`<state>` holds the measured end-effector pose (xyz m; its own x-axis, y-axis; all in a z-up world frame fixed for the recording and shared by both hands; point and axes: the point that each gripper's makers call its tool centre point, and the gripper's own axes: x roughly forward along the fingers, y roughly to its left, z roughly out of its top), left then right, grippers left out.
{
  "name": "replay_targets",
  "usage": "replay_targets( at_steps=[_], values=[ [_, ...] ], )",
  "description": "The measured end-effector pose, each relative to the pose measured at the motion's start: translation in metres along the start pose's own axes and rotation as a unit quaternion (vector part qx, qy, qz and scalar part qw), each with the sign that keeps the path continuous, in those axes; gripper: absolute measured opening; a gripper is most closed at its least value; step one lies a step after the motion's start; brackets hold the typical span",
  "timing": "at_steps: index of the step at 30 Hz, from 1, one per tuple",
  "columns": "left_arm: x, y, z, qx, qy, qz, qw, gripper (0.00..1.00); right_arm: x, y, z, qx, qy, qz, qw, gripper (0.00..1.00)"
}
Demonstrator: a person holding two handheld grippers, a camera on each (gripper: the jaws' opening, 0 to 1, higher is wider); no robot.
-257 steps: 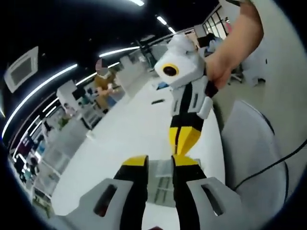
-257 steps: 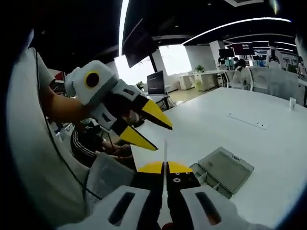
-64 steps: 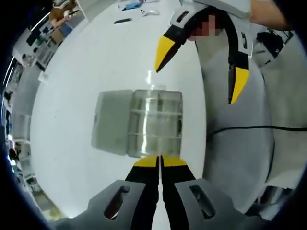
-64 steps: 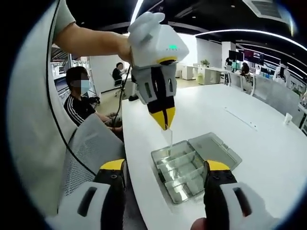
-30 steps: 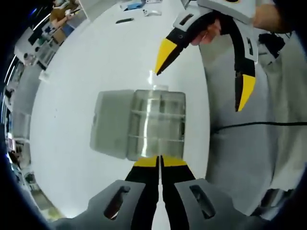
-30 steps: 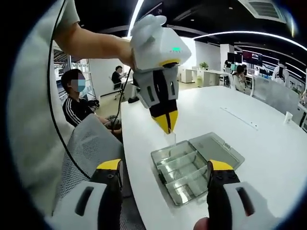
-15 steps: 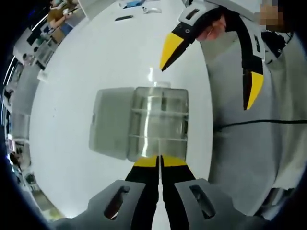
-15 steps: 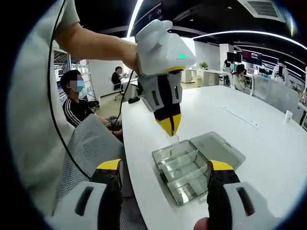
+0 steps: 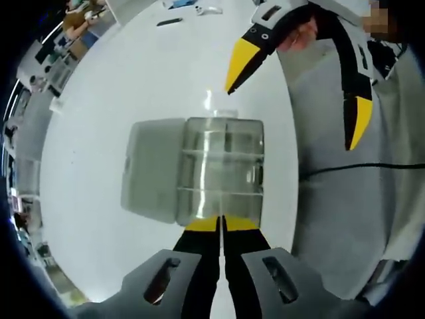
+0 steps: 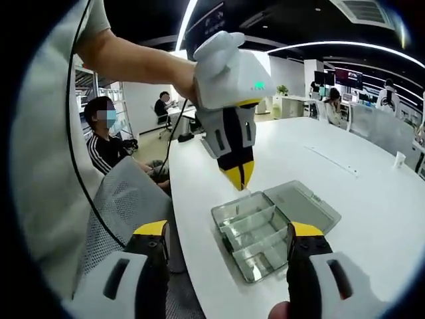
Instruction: Insert the divider into the dual guide fixture by aligning both edges with the guide slots and pushing it downward to the bottom, including one-sided entry, uneven engagement, binding, and posture correction.
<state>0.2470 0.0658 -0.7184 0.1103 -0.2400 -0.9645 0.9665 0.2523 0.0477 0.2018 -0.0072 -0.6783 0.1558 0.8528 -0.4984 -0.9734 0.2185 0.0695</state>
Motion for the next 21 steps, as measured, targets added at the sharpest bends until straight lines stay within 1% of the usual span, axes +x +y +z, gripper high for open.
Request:
replay_targets(
  at_steps=[3,14,21],
  values=[
    [0.0017,-0.0014,0.0006,-0.005,-0.002,-0.004,1.0,0.0,0.0,0.0,-0.0008,-0.001,0.001,0.001,1.0,0.7],
    [0.0078,0.0003,-0.0038,-0.008,0.004,-0.006,0.9999,0.0,0.0004,-0.0001,-0.0006,0.002,-0.001,0.003,1.0,0.7],
    [0.0103,0.0014,-0.0038,-0.009,0.006,-0.007,0.9999,0.0,0.0003,0.0001,-0.0017,0.004,-0.001,0.004,1.0,0.7]
  ],
)
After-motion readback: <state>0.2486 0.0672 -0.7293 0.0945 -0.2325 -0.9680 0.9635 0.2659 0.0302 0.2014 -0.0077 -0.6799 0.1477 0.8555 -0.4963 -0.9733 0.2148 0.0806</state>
